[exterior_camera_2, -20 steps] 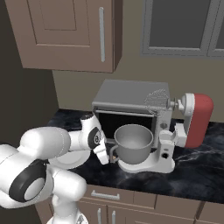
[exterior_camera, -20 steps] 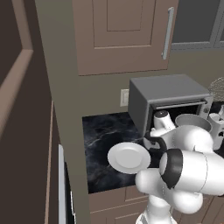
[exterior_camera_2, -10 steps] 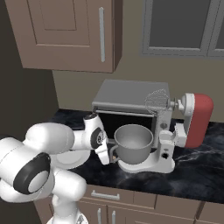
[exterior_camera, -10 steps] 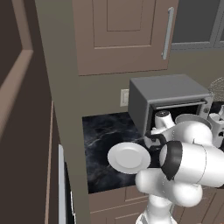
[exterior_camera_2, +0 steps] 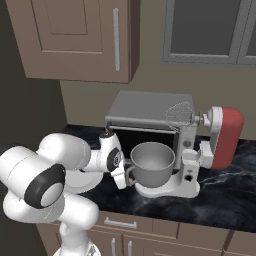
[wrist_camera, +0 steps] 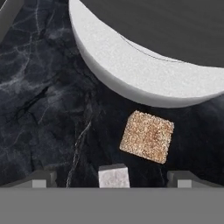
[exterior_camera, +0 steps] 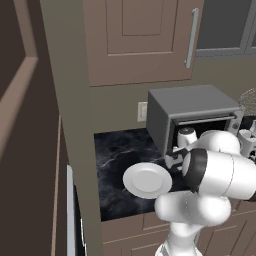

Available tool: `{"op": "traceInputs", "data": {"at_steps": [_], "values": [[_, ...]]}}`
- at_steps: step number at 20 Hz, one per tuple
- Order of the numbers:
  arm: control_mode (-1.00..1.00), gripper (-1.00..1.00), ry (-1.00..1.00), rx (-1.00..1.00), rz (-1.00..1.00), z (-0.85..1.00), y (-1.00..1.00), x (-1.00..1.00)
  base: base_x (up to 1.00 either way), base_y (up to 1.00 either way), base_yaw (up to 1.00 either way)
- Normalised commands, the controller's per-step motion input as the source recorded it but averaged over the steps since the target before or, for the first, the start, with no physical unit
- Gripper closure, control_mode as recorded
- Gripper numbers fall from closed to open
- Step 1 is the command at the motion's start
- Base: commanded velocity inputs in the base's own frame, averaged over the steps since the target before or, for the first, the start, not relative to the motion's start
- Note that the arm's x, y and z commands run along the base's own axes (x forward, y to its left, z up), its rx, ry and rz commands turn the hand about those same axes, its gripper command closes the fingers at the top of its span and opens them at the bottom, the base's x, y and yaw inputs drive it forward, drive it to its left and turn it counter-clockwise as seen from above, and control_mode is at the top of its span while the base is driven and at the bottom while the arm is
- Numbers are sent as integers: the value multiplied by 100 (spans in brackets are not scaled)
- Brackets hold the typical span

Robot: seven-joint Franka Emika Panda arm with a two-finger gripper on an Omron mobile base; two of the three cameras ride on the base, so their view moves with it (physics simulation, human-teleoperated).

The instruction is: Add butter and sugar cubes to the stand mixer bowl and then turn on the stand mixer to begin making frosting.

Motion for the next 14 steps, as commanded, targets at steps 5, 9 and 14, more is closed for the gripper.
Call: {"op": "traceInputs", "data": {"at_steps": [5,9,14], "values": [[-100,-100,0,0,0,-22,0,2,0,0,0],[-100,-100,-3,0,0,-16,-1,0,0,0,0],[-100,-100,-1,0,-2,-15,-3,-5,0,0,0]]}}
